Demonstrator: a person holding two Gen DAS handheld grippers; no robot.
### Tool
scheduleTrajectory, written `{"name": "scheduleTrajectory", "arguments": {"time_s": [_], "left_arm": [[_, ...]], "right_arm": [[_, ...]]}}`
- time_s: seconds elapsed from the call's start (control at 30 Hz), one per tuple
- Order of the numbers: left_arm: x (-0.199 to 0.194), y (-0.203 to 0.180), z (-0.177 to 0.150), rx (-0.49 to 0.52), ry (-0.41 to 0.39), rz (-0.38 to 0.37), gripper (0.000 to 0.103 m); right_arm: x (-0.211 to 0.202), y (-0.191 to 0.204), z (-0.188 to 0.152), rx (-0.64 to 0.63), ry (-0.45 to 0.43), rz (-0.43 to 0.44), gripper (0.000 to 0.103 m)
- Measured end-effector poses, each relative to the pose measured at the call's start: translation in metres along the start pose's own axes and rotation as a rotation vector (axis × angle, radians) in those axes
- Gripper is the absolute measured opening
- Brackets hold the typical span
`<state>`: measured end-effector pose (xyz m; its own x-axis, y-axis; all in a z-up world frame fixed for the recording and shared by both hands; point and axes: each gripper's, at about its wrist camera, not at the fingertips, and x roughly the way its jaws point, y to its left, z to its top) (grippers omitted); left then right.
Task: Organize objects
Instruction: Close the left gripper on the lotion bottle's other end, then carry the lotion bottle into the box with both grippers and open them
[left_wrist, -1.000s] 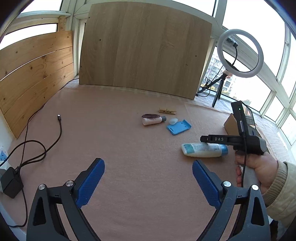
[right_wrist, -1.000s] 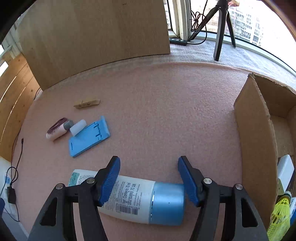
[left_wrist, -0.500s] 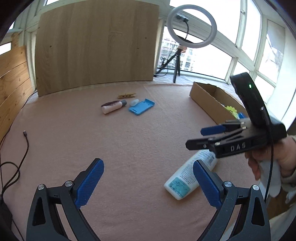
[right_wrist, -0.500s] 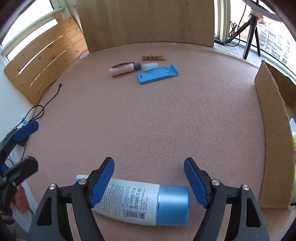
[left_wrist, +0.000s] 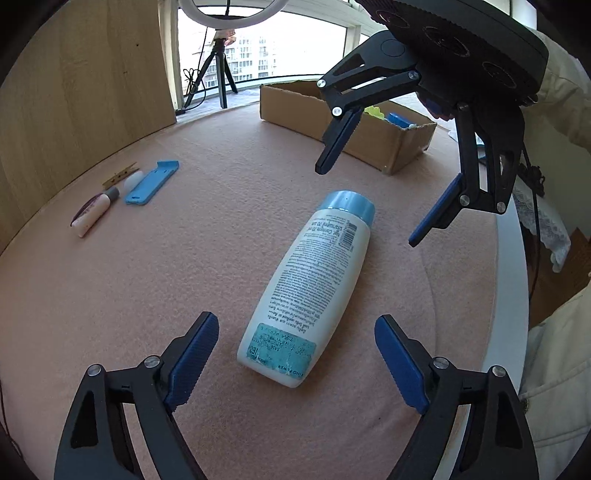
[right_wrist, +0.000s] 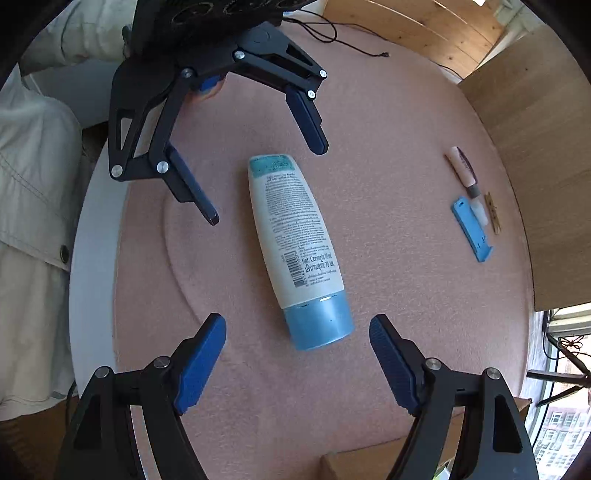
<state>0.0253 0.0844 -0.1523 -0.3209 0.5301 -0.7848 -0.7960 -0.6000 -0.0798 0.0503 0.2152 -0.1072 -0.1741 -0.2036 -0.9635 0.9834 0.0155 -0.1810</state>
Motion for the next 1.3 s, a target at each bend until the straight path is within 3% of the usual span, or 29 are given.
{"name": "scheduleTrajectory", "arguments": {"time_s": [0.03,0.1,0.23,0.7,1.3], "left_arm": [[0.002,0.001,-0.001,-0.002,0.011,-0.020,0.073],[0.003,0.004,-0.002,0.000,0.009,-0.023,0.065],[0.002,0.010,-0.002,-0.013,0.009,-0.039,0.057],[-0.018,0.001,0.014,0.056,-0.021,-0.020,0.055],[-0.041,-0.034,0.103,0.256,-0.064,0.011,0.055]], "right_arm": [[0.004,-0.003,0.001,-0.009,0.003,0.009,0.075],[0.011,-0.012,0.001,-0.004,0.002,0.036,0.074],[0.026,-0.023,0.002,-0.009,0.027,0.093,0.045],[0.007,-0.014,-0.007,-0.018,0.001,0.038,0.044],[-0.060,-0.020,-0.035,0.019,-0.036,-0.109,0.041]]}}
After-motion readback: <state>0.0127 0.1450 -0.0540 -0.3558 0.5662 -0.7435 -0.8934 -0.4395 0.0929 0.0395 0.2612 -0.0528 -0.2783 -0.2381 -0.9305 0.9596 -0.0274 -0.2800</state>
